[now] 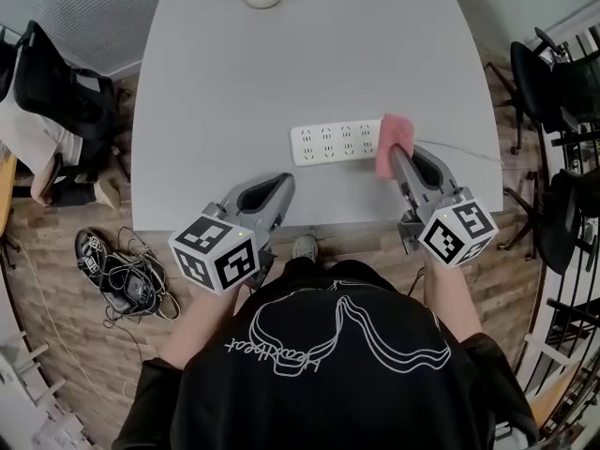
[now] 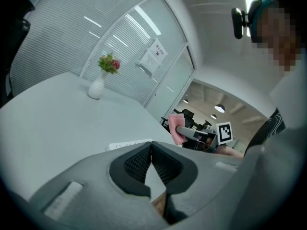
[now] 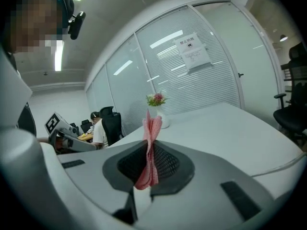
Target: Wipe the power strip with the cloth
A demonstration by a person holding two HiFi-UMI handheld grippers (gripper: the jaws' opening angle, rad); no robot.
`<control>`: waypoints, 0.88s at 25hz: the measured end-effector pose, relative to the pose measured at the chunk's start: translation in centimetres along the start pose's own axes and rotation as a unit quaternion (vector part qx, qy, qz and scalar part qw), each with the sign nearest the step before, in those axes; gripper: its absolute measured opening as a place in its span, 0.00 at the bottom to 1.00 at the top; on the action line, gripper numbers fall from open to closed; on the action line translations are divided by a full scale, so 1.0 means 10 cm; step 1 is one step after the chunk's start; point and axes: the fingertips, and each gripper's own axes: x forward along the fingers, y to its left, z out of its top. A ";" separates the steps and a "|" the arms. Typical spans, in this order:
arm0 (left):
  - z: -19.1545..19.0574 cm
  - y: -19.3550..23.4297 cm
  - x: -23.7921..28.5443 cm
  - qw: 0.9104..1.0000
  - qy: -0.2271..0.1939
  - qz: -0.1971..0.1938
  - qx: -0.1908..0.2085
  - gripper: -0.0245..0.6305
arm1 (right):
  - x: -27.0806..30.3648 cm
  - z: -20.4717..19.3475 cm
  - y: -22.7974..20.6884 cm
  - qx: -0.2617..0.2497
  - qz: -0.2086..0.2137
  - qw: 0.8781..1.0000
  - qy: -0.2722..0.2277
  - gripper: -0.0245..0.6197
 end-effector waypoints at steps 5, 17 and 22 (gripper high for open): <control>0.07 -0.50 -0.20 0.999 -0.020 -0.007 0.026 0.06 | -0.33 0.07 0.45 -0.009 0.059 0.998 -0.011 0.09; -0.14 -1.79 -0.63 0.994 -0.078 -0.009 0.070 0.06 | -1.55 0.06 1.04 -0.050 0.123 0.991 -0.023 0.09; -0.19 -2.19 -0.76 0.991 -0.090 -0.013 0.097 0.06 | -1.85 0.10 1.19 -0.061 0.130 0.989 -0.031 0.09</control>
